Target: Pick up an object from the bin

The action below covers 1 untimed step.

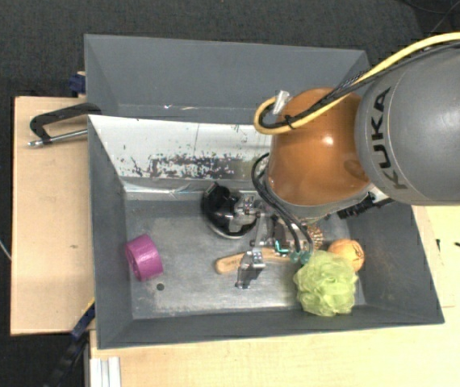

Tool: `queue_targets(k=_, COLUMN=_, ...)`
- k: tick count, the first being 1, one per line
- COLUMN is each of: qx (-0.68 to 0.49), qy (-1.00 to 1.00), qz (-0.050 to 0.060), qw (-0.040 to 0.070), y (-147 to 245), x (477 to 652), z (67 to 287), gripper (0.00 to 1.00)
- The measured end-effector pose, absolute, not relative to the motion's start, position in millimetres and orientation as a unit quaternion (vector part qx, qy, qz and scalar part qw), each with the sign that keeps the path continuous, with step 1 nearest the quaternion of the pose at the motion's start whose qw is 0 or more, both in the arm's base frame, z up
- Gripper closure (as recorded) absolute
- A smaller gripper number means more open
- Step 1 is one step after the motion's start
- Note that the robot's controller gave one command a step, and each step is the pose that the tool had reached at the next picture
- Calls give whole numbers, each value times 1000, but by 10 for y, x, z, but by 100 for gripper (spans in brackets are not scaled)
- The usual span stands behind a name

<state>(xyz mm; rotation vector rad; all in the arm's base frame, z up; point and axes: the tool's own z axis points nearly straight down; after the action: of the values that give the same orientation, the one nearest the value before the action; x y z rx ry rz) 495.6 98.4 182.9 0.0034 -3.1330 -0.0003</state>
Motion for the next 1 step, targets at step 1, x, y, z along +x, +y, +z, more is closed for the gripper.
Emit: queue_targets(k=1, qx=0, qy=-1000, qz=-1, qw=0, y=979, x=4974, z=1871, gripper=0)
